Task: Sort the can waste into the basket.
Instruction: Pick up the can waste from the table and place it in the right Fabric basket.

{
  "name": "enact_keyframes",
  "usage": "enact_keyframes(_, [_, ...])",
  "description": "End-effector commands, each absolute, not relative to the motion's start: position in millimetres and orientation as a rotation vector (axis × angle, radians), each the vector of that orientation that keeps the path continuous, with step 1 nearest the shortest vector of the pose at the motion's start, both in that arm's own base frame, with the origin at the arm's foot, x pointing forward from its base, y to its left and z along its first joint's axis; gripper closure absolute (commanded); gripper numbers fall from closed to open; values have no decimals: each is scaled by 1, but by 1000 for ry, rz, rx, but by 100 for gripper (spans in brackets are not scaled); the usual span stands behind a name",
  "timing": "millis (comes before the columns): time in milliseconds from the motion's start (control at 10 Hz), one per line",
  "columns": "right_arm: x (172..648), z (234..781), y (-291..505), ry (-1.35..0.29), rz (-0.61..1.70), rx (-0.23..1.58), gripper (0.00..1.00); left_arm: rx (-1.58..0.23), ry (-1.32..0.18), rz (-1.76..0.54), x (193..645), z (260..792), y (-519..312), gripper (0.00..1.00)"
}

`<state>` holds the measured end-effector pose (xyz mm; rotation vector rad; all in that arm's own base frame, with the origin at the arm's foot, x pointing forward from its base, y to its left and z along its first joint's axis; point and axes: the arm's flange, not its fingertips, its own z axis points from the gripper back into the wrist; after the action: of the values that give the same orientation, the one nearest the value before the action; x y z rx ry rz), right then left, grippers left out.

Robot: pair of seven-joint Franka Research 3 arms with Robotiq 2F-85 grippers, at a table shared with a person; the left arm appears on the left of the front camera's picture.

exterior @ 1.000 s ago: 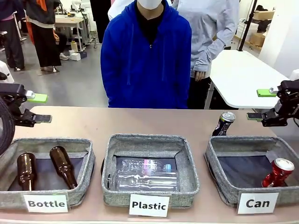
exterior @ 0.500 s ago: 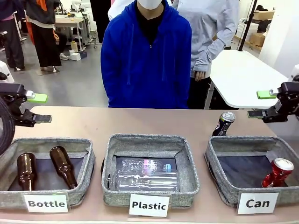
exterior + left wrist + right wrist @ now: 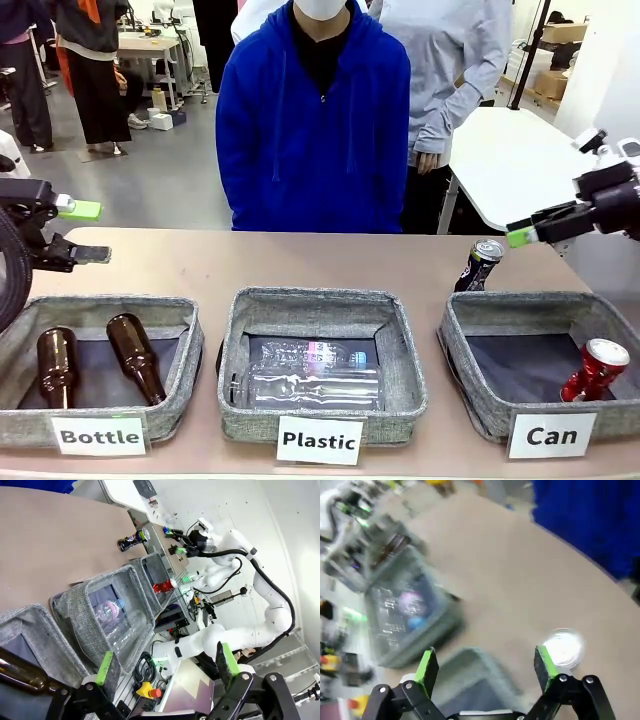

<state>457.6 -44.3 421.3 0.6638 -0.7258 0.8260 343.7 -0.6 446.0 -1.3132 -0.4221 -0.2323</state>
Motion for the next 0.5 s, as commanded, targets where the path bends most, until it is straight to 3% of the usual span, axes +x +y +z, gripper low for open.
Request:
enact_keyframes(0, [441,422,-32,-898,679,475,0,-1314,-436,-233,342,447,-1,0])
enact_keyframes(100, [458,421,-44,-726,826,664,0,-1314,-436,-233,342,447,-1,0])
enact_keyframes(200, [458,421,-44,-726,826,664,0,-1314,-436,-233,342,447,-1,0])
enact_keyframes(300, [459,419,-47,-794,793,544,0,-1314,-436,-233,342,447,-1,0])
enact_keyframes(400, [462,416,-62,-759,881,645,0,-1314,-436,-233,342,447,-1,0])
